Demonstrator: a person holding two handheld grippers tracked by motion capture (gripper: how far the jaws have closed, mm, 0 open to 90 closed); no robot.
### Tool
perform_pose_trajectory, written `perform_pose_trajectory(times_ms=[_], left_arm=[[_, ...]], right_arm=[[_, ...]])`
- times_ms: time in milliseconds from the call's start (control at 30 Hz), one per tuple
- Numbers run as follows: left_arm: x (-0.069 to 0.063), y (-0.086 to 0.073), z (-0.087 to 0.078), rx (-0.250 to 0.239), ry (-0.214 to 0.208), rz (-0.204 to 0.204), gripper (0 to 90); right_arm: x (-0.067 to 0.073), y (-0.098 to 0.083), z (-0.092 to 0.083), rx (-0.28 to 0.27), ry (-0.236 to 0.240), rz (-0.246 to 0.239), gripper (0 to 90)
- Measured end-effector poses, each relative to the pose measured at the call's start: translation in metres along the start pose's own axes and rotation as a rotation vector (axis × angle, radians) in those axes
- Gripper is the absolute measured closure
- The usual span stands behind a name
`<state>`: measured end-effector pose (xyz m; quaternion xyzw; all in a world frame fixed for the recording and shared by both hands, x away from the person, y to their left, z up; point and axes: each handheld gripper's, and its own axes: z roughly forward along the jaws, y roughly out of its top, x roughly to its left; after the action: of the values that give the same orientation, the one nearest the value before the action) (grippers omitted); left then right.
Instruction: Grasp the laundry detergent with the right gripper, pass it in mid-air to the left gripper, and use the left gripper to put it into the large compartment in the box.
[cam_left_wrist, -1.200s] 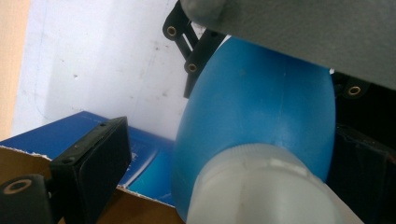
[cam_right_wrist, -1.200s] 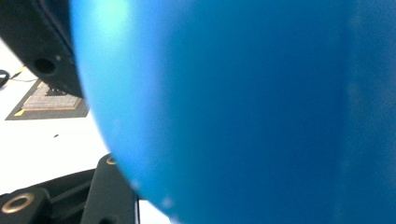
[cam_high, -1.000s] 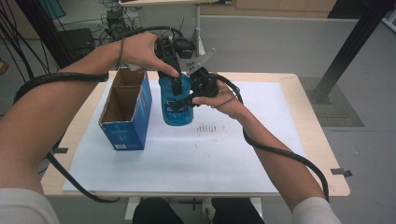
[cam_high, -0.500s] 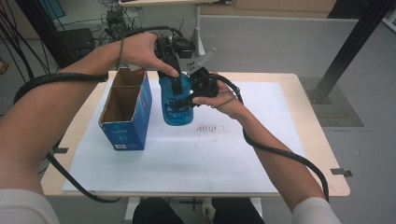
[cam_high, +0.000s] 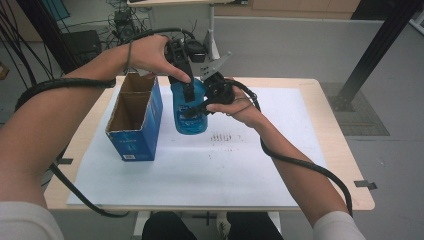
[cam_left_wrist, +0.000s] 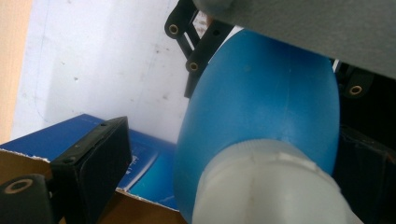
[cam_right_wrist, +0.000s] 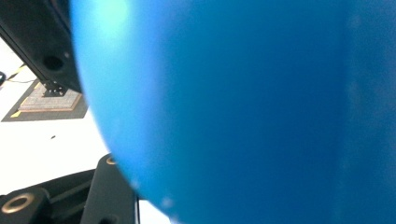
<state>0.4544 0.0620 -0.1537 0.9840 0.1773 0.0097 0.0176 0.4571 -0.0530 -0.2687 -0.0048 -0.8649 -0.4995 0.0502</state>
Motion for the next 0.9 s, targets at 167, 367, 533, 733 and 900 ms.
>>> perform_pose_trajectory(times_ms=[167,367,533,733,900], left_arm=[[-0.0003,0.0008,-0.0002,-0.003,-0.002,0.001,7.1],[-0.0002,0.0016,0.0000,0.004,-0.016,0.017,11.2],[-0.0012,0.0028,0.0011,0.017,-0.030,0.034,15.4],[-0.0017,0.0039,0.0036,0.027,-0.045,0.047,20.5],[-0.0023,0.0039,0.0047,0.038,-0.057,0.054,23.7]], right_arm=[[0.0005,-0.0003,-0.0009,0.006,-0.002,-0.003,44.1],[0.0002,-0.0007,-0.0019,0.001,0.003,-0.006,44.0],[0.0009,-0.0011,-0.0020,0.005,0.006,-0.010,44.1],[0.0008,-0.0008,-0.0013,-0.005,0.014,-0.032,44.0],[0.0013,-0.0004,-0.0012,-0.004,0.016,-0.038,44.0]])
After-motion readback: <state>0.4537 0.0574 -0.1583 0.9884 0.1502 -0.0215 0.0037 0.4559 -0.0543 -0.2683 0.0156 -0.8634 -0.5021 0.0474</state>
